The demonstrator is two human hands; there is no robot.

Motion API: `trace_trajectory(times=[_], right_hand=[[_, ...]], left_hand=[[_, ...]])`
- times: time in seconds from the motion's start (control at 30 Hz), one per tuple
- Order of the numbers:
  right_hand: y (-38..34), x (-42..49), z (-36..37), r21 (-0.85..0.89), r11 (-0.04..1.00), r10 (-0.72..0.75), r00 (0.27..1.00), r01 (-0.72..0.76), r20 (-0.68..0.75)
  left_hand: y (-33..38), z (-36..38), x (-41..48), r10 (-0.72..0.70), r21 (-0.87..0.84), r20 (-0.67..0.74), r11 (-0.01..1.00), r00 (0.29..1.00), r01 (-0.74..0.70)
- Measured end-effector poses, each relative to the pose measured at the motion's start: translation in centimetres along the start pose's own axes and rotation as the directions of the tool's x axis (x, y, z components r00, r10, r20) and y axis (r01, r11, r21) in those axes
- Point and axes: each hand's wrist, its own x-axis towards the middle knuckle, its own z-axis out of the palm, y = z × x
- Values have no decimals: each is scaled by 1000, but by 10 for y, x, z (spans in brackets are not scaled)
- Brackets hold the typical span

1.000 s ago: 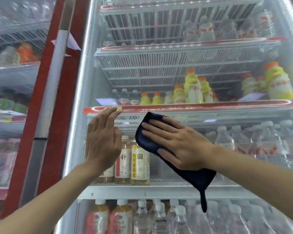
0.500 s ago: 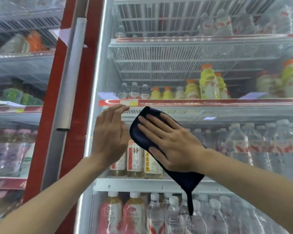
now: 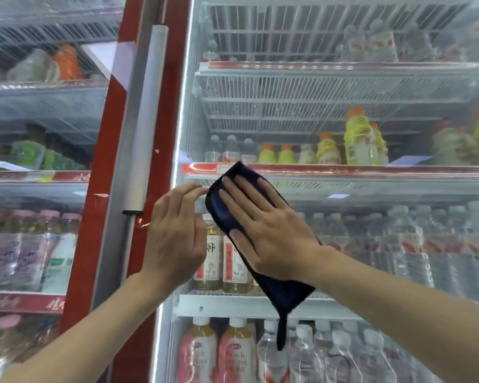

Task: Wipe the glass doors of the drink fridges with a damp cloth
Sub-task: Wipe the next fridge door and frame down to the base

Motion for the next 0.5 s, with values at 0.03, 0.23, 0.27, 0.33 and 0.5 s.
trace_trajectory(times=[0.03, 0.23, 0.27, 0.33, 0.5], right_hand=[[3, -5, -1, 4, 994, -113, 993, 113, 33], [52, 67, -20, -2, 1000, -29, 1000, 29, 5], [49, 75, -18, -13, 999, 34, 999, -34, -11], [39, 76, -12, -25, 996, 87, 995, -88, -40], [-5, 58, -6, 21, 976, 220, 972, -219, -81]], left_hand=[[-5, -4, -4, -1, -18, 3, 1000, 1000, 1], [-24, -10, -10, 33, -19, 62, 999, 998, -32], [-23, -8, -10, 41, -12, 56, 999, 998, -40], [-22, -6, -11, 61, -1, 38, 998, 997, -61], [-22, -12, -15, 163, 41, 48, 985, 985, -165]])
